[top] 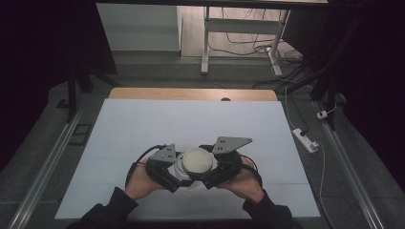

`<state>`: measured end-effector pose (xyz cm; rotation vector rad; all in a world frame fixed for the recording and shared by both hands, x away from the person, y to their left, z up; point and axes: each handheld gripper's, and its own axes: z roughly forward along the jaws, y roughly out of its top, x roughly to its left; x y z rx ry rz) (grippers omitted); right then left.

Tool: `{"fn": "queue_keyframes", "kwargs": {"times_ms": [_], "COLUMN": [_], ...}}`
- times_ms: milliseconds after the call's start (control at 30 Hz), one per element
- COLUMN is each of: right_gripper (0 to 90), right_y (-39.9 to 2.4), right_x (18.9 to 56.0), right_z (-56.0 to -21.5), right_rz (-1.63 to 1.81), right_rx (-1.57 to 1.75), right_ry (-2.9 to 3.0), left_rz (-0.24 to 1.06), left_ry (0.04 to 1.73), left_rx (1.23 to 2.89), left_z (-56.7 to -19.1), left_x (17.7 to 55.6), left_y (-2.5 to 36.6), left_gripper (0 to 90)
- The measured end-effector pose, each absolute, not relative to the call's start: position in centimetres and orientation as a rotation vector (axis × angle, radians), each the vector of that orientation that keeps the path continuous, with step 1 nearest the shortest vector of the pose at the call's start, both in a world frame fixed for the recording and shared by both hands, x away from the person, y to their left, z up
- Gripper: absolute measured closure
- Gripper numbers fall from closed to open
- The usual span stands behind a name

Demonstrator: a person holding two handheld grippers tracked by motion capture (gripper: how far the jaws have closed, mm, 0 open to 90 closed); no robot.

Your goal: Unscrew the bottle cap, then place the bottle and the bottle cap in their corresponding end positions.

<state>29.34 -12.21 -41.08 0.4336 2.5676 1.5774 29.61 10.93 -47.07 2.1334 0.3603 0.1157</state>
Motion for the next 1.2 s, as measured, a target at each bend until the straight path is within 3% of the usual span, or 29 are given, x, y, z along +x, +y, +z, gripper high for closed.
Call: {"fn": "queue_keyframes", "kwargs": {"times_ms": [1200], "right_gripper": [7.1], "right_y": [-14.9], "right_x": [28.1], "right_z": [-41.9], "right_rz": [1.527], "right_rx": [0.536], "right_ry": [2.510], "left_rz": [0.193], "left_ry": [0.490], "left_rx": [2.104], "left_z": [-47.0], "left_x": [30.6], "left_y": [12.7], "left_gripper": [7.7]}}
